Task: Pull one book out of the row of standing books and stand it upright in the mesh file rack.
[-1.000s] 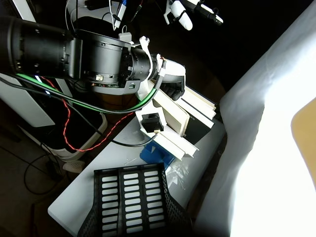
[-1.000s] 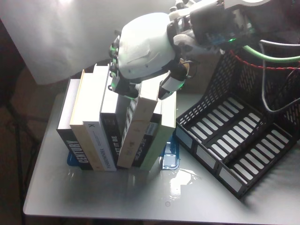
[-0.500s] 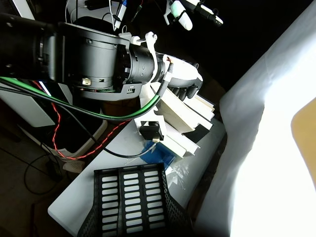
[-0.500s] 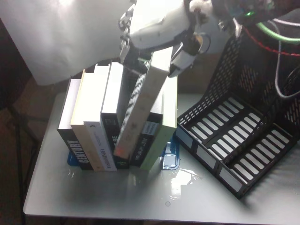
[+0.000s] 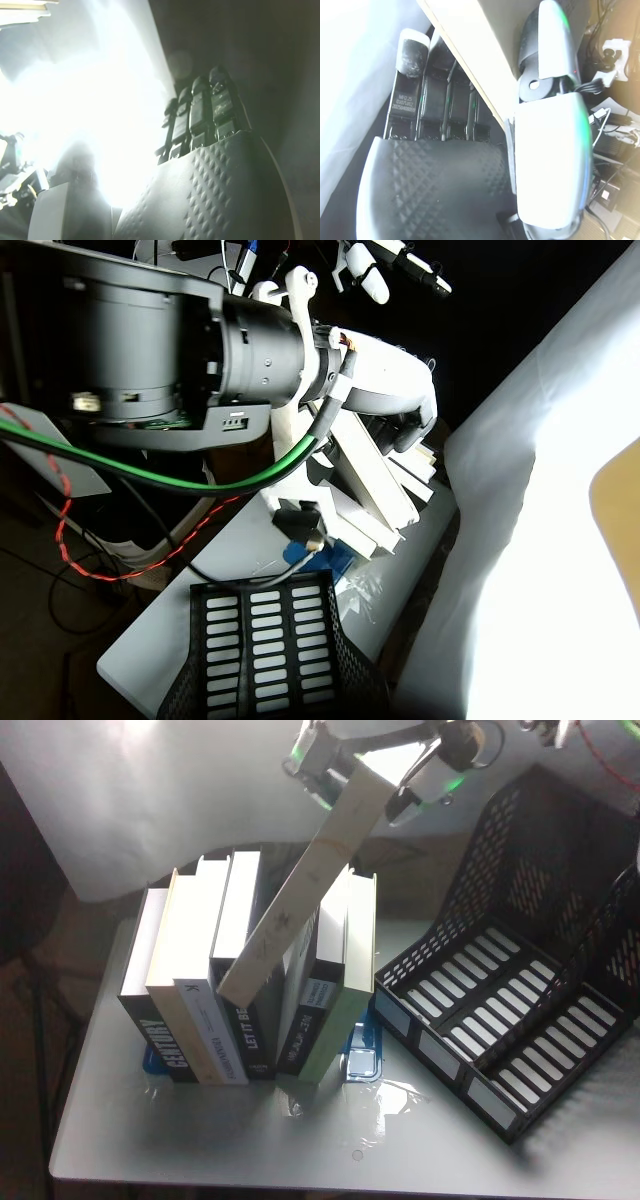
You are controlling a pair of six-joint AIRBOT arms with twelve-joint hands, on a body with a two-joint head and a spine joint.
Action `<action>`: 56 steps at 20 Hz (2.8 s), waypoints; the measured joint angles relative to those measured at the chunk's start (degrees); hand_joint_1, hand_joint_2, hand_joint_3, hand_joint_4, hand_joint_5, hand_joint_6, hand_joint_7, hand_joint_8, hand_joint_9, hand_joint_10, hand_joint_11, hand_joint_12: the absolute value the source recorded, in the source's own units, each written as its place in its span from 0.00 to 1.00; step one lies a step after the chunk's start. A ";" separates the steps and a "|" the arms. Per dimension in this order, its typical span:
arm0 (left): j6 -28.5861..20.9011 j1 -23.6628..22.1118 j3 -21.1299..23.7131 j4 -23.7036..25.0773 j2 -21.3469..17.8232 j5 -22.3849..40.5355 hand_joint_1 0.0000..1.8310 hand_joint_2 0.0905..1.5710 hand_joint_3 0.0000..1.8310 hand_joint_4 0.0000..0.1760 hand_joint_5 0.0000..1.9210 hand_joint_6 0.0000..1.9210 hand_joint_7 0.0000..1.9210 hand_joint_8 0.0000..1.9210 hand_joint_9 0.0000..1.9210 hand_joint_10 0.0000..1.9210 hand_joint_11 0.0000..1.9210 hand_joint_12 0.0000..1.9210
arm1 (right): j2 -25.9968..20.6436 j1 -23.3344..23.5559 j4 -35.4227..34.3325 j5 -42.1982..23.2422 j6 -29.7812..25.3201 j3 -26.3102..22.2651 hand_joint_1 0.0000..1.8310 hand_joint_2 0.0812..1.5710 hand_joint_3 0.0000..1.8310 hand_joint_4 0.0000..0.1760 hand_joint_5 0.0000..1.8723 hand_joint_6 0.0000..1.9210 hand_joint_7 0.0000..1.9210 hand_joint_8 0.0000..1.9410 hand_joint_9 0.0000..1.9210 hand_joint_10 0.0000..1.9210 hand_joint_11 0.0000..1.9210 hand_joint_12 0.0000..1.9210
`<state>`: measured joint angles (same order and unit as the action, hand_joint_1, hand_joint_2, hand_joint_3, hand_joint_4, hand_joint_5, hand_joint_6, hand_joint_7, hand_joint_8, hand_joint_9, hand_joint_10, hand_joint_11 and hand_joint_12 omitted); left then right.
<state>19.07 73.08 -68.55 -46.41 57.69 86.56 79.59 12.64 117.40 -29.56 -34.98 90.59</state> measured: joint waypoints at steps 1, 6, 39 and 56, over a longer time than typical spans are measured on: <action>0.00 0.00 0.00 0.02 0.00 -0.02 0.18 0.82 0.00 0.00 0.00 0.00 0.00 0.00 0.00 0.00 0.00 0.00 | -0.59 0.13 0.90 0.09 -1.38 -0.33 0.67 0.74 0.00 0.00 0.45 0.53 0.46 0.74 0.43 0.91 0.34 1.00; 0.00 -0.24 0.00 0.52 -0.11 -0.17 0.19 0.82 0.00 0.00 0.00 0.00 0.00 0.00 0.00 0.00 0.00 0.00 | -2.67 1.14 6.45 0.04 -5.88 -2.32 0.66 0.74 0.00 0.00 0.42 0.62 0.49 0.64 0.41 0.70 0.11 1.00; 0.00 -1.18 0.52 1.62 -0.35 -2.16 0.21 0.83 0.00 0.13 0.00 0.00 0.00 0.00 0.00 0.00 0.00 0.00 | -13.94 5.42 35.12 0.42 -26.60 -6.36 0.64 0.77 0.00 0.00 0.45 0.68 0.36 0.70 0.24 0.63 0.02 0.99; 0.00 -1.38 0.79 1.86 -0.35 -3.39 0.31 0.82 0.00 0.00 0.00 0.00 0.00 0.00 0.00 0.00 0.00 0.00 | -5.55 -5.97 36.79 5.27 -26.32 -1.01 0.73 0.78 0.00 0.00 0.38 0.65 0.38 0.71 0.34 0.87 0.20 1.00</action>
<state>19.07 71.70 -67.77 -44.56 57.34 83.18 74.04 6.68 154.19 -24.29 -61.30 89.58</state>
